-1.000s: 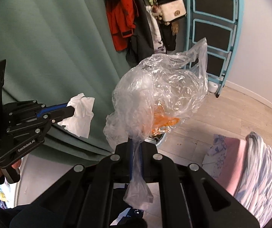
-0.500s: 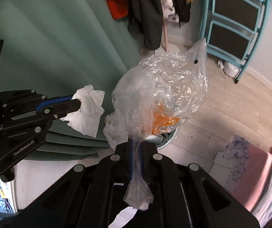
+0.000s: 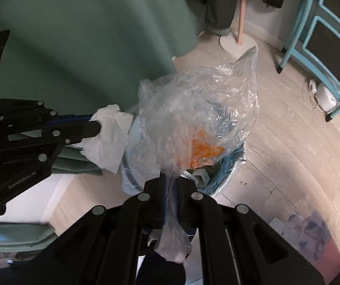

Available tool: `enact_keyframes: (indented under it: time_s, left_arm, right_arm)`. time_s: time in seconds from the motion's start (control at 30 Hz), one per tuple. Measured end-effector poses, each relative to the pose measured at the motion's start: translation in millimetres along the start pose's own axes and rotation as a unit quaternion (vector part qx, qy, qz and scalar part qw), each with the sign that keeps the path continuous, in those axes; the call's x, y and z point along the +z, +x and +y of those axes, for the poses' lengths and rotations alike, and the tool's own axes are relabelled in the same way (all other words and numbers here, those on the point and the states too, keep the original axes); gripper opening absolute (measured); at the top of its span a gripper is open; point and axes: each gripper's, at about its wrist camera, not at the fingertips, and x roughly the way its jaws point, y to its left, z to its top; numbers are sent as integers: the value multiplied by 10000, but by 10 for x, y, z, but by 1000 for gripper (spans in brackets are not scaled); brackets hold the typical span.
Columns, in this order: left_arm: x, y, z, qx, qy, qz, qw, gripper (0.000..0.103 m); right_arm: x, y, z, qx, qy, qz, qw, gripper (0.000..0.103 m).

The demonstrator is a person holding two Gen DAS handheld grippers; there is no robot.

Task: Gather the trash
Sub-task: 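Open the right tool over the bin while the left tool releases the tissue, then return both open tools to the window table toward the pink snack bag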

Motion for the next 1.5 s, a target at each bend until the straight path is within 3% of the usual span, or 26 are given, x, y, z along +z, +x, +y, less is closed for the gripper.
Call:
enact_keyframes:
  time_s: [0.27,0.5,0.53,0.57,0.6,0.63,0.67,0.77,0.83,1.0,1.23,1.5]
  left_arm:
    - [-67,681,320,40,-273,279,9992,4]
    - [2,954,358,-76,-221,351,9991,5]
    - [4,960,360,-29,-228,343,9991,9]
    - [10,969,377,9,-263,342,9991,15]
    - [16,982,390,-18,-305,351,9989,28]
    - [18,982,407,-25,-346,359,9988,43]
    - [22,972,414,14,-350,341,9988,48]
    - [41,936,431,-11,-319,324,9990,60]
    - [50,902,443,58,-318,274,9991,80]
    - [58,758,484,132,-436,172,9988,97]
    - [66,418,419,187,-424,111,9989,97]
    - [155,-404,303,451,-783,-31,9959,97]
  right_arm:
    - [32,649,-118,69,-226,414,9989,7]
    - [122,774,-119,-105,-432,404,9982,7]
    - [118,793,-125,-147,-437,394,9982,9]
    - [133,800,-138,-190,-449,397,9980,25]
    - [143,798,-148,-227,-459,373,9980,38]
    - [158,808,-164,-241,-467,347,9980,65]
    - [171,789,-175,-254,-488,308,9980,79]
    - [217,754,-174,-296,-631,240,9973,86]
    - [252,712,-159,-380,-766,169,9962,92]
    - [321,600,-99,-739,-1098,-80,9912,96]
    - [383,225,35,-865,-1148,-291,9892,96]
    - [383,-561,251,-1008,-1014,-517,9884,96]
